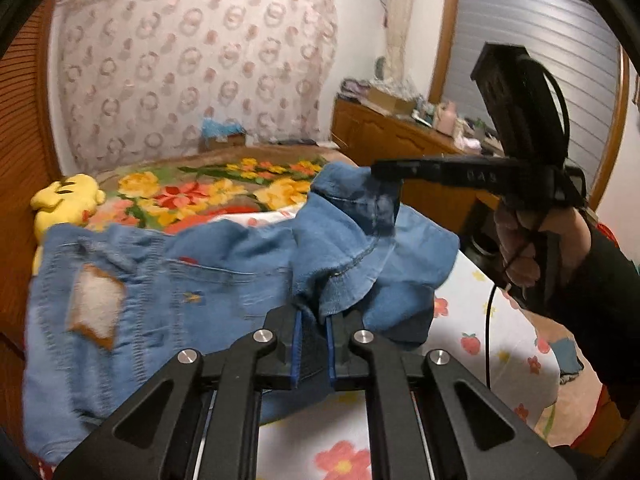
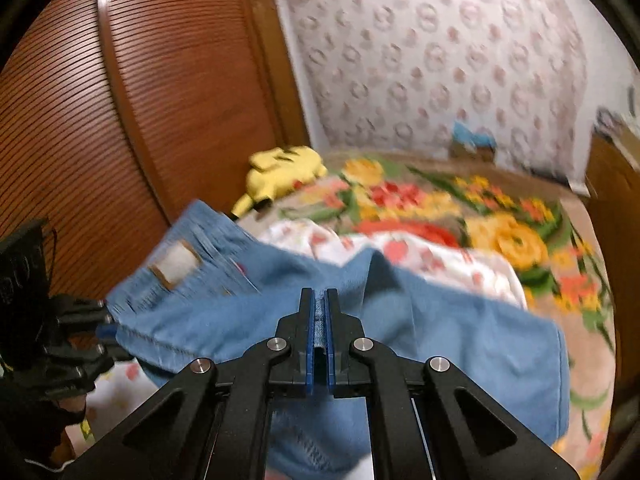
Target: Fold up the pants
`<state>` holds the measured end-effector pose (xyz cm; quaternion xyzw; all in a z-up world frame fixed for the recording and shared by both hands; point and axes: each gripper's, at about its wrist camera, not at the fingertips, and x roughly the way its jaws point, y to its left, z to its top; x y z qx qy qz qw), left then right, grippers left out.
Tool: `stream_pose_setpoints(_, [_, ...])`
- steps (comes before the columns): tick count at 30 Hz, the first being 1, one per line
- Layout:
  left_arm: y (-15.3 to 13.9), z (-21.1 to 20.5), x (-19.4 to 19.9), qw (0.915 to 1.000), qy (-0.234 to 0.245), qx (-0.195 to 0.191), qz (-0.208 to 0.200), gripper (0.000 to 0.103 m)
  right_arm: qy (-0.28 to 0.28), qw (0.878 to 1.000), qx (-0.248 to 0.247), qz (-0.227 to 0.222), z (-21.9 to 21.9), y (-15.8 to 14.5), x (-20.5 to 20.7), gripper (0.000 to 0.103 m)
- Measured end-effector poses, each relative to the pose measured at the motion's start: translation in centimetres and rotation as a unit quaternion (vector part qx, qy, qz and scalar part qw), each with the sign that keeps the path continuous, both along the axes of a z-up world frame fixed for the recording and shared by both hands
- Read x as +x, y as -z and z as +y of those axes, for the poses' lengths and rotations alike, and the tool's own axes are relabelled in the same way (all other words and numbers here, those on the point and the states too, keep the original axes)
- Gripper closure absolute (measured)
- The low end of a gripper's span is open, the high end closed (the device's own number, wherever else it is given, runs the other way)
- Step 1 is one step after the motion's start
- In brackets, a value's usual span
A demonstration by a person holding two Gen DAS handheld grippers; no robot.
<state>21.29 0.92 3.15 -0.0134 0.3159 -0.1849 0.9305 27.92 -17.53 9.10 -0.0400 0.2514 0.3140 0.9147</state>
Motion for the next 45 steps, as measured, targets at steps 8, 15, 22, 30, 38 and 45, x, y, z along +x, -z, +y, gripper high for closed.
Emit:
stream_pose_setpoints(8, [0.6,6.5,-1.6,0.9971,-0.076,-0.004,0.003,0.093,-0.063,0.997,-0.024,-0.036,7.4,-1.7,0.0,0.099])
stream_pose_setpoints(15, [2.9,9.2,-1.9,0.9938,-0.107,0.001,0.029,0.093,-0.087,0.996,-0.027,-0.021,10.9,-0.4,4.3,0.099])
stream_pose_setpoints(22, [4.3,10.7,-1.3,0.9899,-0.131,0.0,0.053,0.071,-0.072,0.997,-0.026,0.001,10.7,0.7,6.5,0.073])
stream_pose_setpoints(30, [2.7,11.7,-1.9,0.9894,-0.143,0.001,0.027,0.044,-0.03,0.998,-0.05,-0.007,6.1,1.4,3.9,0.072])
stream_pose_setpoints(38, [0.7,9.3,-1.3,0.9927,-0.12,0.012,0.0,0.044,0.014,0.998,-0.054,0.002,2.5,2.9,0.8,0.072])
stream_pose_setpoints(45, [2.5,3.9,2.8,0.9978,-0.053,0.018,0.036,0.047,0.042,0.997,-0.055,0.018,1.9,4.4,-0.4,0.063])
